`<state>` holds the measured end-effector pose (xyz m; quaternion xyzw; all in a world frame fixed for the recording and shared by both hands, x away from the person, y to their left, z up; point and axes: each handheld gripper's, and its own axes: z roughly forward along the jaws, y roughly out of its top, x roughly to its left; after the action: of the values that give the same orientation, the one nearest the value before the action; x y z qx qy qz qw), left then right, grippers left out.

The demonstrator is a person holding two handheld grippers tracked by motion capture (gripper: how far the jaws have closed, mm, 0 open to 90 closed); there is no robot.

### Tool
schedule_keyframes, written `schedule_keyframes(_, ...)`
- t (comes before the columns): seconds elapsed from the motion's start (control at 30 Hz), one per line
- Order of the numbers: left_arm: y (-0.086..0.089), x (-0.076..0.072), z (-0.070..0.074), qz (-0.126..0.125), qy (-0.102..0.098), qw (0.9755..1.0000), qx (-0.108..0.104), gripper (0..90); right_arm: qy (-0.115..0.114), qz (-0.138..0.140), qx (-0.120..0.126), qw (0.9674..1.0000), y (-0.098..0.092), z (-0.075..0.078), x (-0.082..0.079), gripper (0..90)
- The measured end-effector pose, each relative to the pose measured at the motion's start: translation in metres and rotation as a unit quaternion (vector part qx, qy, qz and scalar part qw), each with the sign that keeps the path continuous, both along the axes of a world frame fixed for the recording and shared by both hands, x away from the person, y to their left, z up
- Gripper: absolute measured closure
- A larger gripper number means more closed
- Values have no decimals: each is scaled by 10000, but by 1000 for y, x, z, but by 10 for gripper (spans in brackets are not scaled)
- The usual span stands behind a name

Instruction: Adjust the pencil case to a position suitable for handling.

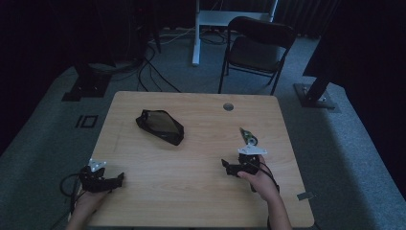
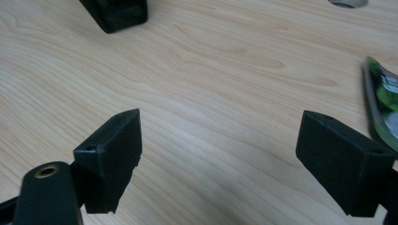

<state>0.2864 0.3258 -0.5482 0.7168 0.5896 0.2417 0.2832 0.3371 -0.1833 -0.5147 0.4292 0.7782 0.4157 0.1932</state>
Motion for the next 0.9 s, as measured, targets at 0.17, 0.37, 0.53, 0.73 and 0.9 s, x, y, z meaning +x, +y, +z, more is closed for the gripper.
schedule_keyframes(0.17,0,0,0,1,0,10000,0,5,-67,102,-26,9999,11,3,4,146)
schedule_keyframes(0.37,0,0,0,0,0,10000,-2,5,-98,222,-21,9997,25,5,9,146)
schedule_keyframes(0.53,0,0,0,0,-1,10000,-2,5,-135,322,10,9994,38,5,11,146)
schedule_keyframes(0.73,0,0,0,0,-1,10000,-3,5,-166,469,-47,9988,55,7,15,162)
schedule_keyframes(0.9,0,0,0,-1,4,10000,-2,5,-176,604,-86,9980,67,7,19,163)
